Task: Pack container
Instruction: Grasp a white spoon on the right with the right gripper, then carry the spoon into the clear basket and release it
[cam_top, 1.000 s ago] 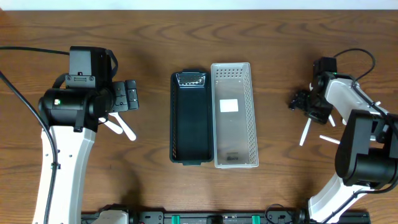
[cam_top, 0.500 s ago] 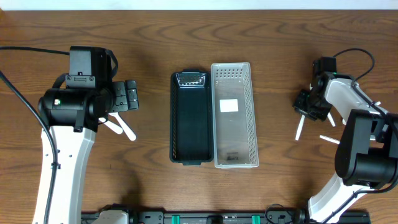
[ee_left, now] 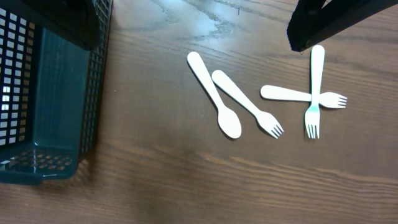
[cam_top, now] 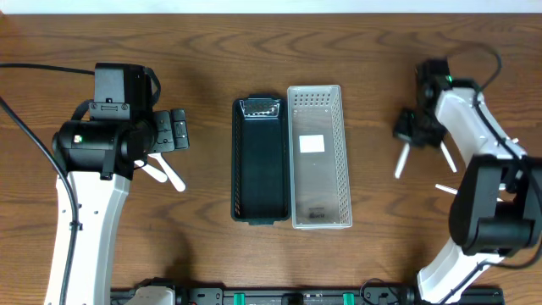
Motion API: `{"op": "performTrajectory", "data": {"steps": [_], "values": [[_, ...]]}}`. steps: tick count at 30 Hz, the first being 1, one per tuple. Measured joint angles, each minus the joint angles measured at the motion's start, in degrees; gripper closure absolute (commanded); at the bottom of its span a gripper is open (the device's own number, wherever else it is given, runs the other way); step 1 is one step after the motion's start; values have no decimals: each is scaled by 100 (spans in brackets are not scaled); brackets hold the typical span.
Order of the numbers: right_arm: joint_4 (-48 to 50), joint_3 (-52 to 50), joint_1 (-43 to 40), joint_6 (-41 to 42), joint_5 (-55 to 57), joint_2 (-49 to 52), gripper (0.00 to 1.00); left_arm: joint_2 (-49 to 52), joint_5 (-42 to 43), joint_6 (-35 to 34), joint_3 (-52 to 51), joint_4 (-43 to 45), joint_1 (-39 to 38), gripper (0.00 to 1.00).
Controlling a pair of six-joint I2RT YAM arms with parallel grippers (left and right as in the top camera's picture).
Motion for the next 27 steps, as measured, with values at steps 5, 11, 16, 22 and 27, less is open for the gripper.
{"op": "performTrajectory", "data": {"steps": [5, 11, 16, 22, 27], "values": [[-186, 1121, 1056, 15, 11, -743, 99, 0, 0, 0, 0, 0, 0, 2], [-192, 1314, 2050, 435, -22, -933, 99, 0, -2, 0, 0, 0, 0, 2], [-166, 1176, 2492, 678, -17, -308, 99, 0, 0, 0, 0, 0, 0, 2], [-160, 1099, 2865, 765, -79, 807, 95, 0, 0, 2, 0, 0, 0, 2], [-160, 1014, 2981, 743, -168, 1228, 64, 0, 0, 0, 0, -2, 0, 2]]}}
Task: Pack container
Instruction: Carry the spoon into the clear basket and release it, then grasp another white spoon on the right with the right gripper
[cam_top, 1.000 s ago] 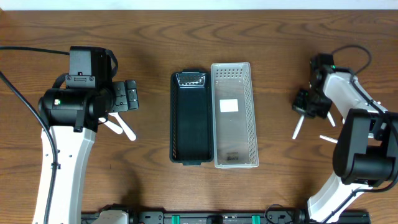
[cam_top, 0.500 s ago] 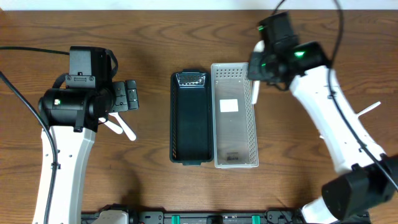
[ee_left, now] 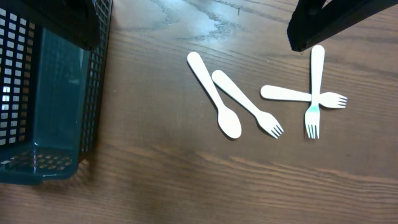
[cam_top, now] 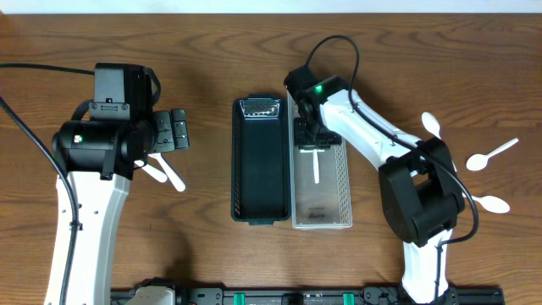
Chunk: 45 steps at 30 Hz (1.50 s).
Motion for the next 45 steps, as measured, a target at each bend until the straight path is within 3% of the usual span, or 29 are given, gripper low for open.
{"op": "performTrajectory", "data": {"steps": [3, 9, 11, 14, 17, 23, 31, 39, 45], "values": [[28, 9, -22, -114, -13, -24, 50, 0, 0, 0, 0, 2, 0, 2], [-455, 337, -177, -706, 9, -111, 47, 0, 0, 0, 0, 0, 0, 2], [-669, 610, -330, -929, 90, -254, 37, 0, 0, 2, 0, 0, 0, 2], [-870, 1123, -719, -1425, 221, -667, 12, 0, -2, 0, 0, 0, 0, 2], [-1032, 1589, -1287, -2061, 306, -1169, 7, 0, 0, 2, 0, 0, 0, 2], [-1622, 1912, -2603, -3228, 446, -1637, 6, 0, 0, 0, 0, 0, 0, 2], [-1786, 1884, -3891, -4203, 450, -640, 6, 0, 0, 2, 0, 0, 0, 2], [-1947, 1843, -4319, -4721, 448, 339, 10, 0, 0, 0, 0, 2, 0, 2], [-1543, 1434, -4389, -4870, 446, 734, 10, 0, 0, 0, 0, 2, 0, 2]]}}
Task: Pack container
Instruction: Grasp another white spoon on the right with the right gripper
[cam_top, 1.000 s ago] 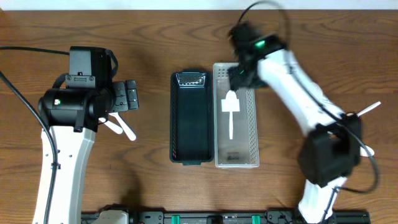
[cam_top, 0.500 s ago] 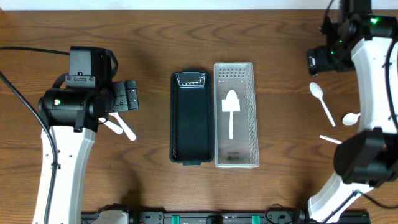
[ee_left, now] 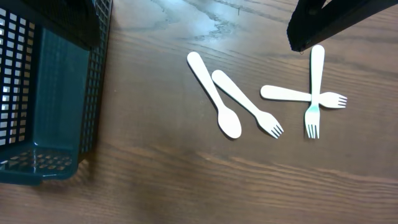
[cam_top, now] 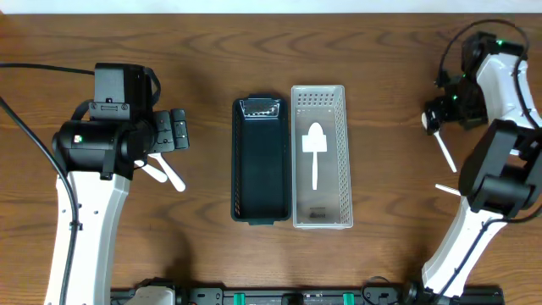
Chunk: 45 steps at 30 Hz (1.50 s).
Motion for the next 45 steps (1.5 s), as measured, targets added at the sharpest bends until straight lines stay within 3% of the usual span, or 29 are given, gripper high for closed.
{"op": "performTrajectory", "data": {"steps": [11, 19, 30, 31, 39, 45], "values": [[1174, -1202, -9, -129, -90, -74, 13, 0, 0, 0, 0, 2, 0, 2], [1513, -1510, -9, -160, -365, -249, 62, 4, 0, 2, 0, 0, 0, 2], [1545, -1523, -11, -7, -387, -260, 92, 4, 0, 2, 0, 0, 0, 2], [1547, -1523, -11, 39, -387, -260, 99, 4, 0, 2, 0, 2, 0, 2], [1097, -1244, 76, 765, -402, -138, 99, 4, 0, 0, 0, 0, 0, 2], [-55, 315, 647, 1296, -426, -70, 99, 4, 0, 0, 0, 2, 0, 2]]}}
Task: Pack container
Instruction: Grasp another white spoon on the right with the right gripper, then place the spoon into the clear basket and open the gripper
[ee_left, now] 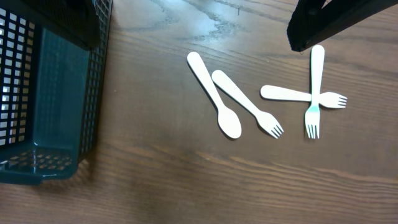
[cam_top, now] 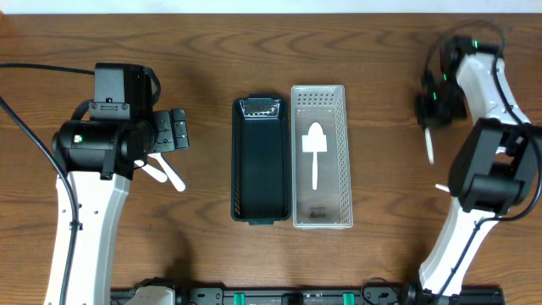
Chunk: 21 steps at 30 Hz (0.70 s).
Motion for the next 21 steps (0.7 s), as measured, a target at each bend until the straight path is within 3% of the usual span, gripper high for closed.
{"op": "performTrajectory", "data": {"steps": [3, 9, 15, 21], "values": [[-114, 852, 468, 424, -42, -243, 99, 0, 0, 0, 0, 0, 0, 2], [-66, 1440, 1550, 1539, -289, -1064, 99, 0, -2, 0, 0, 0, 0, 2], [-98, 1351, 2487, 2579, -369, -1123, 99, 0, 0, 0, 0, -2, 0, 2], [188, 579, 3139, 3309, -236, -960, 99, 0, -2, 0, 0, 0, 0, 2]]}}
